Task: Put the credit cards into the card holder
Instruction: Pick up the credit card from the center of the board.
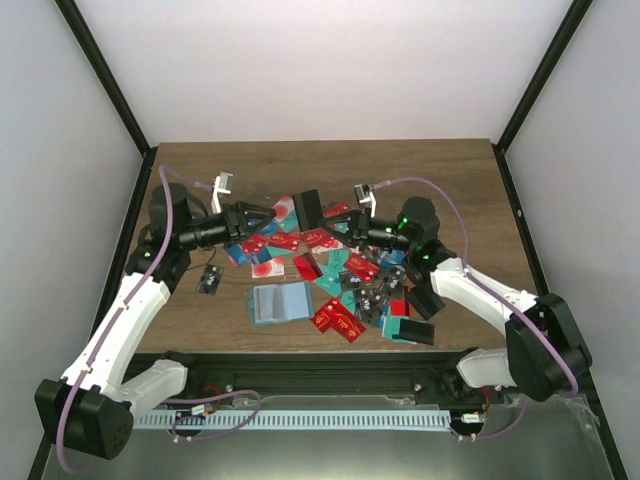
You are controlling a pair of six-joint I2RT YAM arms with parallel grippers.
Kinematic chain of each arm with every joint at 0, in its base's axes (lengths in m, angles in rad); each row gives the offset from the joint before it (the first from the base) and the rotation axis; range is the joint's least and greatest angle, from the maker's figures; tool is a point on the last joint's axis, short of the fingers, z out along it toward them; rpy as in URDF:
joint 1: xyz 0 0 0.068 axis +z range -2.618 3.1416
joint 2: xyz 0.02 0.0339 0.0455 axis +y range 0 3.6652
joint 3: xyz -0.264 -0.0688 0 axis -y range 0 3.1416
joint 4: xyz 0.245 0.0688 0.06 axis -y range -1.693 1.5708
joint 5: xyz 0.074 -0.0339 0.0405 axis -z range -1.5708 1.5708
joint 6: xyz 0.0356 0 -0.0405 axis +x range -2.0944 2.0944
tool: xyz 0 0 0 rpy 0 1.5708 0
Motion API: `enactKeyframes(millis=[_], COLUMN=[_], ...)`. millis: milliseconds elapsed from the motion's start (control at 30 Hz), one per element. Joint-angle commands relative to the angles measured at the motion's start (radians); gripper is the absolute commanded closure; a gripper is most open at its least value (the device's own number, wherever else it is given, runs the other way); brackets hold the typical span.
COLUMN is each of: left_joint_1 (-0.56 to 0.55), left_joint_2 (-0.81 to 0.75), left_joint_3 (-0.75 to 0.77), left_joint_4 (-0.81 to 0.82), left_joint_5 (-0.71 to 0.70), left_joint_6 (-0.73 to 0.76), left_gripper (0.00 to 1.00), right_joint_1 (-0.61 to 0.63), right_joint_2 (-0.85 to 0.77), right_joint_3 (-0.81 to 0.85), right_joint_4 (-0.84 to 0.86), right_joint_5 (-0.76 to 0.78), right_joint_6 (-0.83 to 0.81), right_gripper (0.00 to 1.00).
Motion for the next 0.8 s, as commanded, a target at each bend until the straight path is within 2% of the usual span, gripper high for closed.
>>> enactKeyframes(millis=[0, 367, 600, 767], left_joint_1=[0.004, -0.001, -0.005, -0.01], left_joint_2=[-0.024, -0.013, -0.014, -0.013], left_joint_3=[-0.024, -0.036, -0.053, -0.059], left_joint_4=[0.188, 0.317, 0.323, 0.327], left_joint_5=[0.078, 0.109, 0.102, 0.091], left_joint_6=[-0.1, -0.189, -0.196, -0.197], left_gripper=[0.57, 0.6, 0.77, 0.84], right_joint_1=[0.036, 0.115, 0.136, 0.14], right_joint_2=[-0.006, 0.053, 0.059, 0.055], right_joint_3=[0.083, 0.146, 0.152, 0.143], right_joint_4=[0.074, 0.153, 0.158, 0.155], right_joint_5=[-0.012, 0.003, 0.015, 0.02], right_joint_6=[0.043, 0.074, 0.069, 0.067], right_gripper=[0.99, 0.99, 0.99, 0.99])
